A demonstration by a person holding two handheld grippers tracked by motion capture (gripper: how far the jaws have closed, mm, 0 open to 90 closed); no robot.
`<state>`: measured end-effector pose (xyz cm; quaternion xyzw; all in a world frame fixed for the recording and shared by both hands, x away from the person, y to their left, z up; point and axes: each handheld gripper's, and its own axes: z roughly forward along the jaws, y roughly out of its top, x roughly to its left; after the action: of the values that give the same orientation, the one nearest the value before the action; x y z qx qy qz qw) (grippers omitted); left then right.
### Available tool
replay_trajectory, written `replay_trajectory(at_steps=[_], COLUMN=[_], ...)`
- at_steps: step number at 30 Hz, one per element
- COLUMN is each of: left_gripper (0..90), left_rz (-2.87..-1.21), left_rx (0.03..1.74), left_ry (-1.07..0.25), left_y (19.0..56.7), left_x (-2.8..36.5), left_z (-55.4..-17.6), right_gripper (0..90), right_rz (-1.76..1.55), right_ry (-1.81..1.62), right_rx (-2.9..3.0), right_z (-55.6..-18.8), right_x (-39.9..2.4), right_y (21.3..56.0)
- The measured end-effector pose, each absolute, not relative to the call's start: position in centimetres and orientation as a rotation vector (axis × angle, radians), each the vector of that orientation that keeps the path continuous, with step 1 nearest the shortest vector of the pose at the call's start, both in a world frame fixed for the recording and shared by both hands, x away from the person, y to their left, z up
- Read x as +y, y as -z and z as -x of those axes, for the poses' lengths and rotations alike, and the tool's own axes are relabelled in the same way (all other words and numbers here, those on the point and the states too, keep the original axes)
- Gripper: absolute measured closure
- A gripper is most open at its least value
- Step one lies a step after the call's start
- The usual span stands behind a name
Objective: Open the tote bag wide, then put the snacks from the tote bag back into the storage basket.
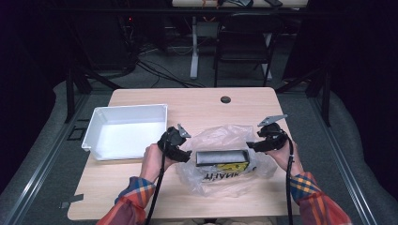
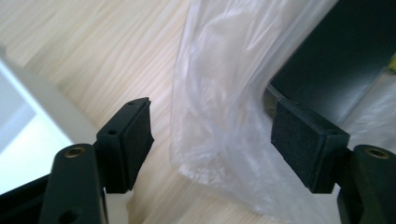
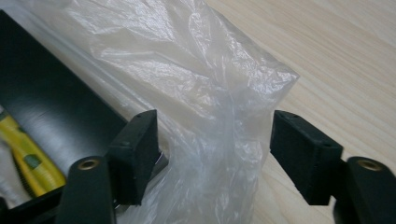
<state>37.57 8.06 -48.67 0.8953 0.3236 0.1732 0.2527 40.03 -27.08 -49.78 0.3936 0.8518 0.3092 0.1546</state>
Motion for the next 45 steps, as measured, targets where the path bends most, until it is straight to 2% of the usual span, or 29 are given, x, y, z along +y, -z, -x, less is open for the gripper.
replay_trajectory(at_steps=[4, 12, 17, 32, 38, 45], left_gripper=[23.6, 20.4, 19.6, 20.2, 28.2, 33.8], left_rz=[-2.396, -2.364, -2.366, -2.442, -2.532, -2.641], left_rx=[0.846, 0.825, 0.775, 0.618, 0.439, 0.341], left_ry=[-0.411, -0.346, -0.337, -0.273, -0.228, -0.193], left_y=[48.2, 47.5, 46.7, 45.5, 45.9, 47.2], left_x=[8.7, 9.4, 9.4, 7.5, 5.4, 3.4], left_z=[-37.7, -37.8, -37.7, -38.1, -37.9, -38.7], right_gripper=[17.9, 8.9, 0.0, 0.0, 0.0, 0.0], right_rz=[-1.16, -1.183, -1.209, -1.241, -1.245, -1.236], right_ry=[-0.909, -0.942, -0.938, -0.933, -0.945, -0.931], right_rx=[2.491, 2.476, 2.501, 2.497, 2.514, 2.542], right_z=[-39.5, -38.0, -37.3, -36.7, -36.8, -36.8], right_x=[-28.2, -30.6, -31.7, -33.7, -33.8, -33.7], right_y=[49.3, 48.9, 49.4, 50.3, 50.7, 51.1])
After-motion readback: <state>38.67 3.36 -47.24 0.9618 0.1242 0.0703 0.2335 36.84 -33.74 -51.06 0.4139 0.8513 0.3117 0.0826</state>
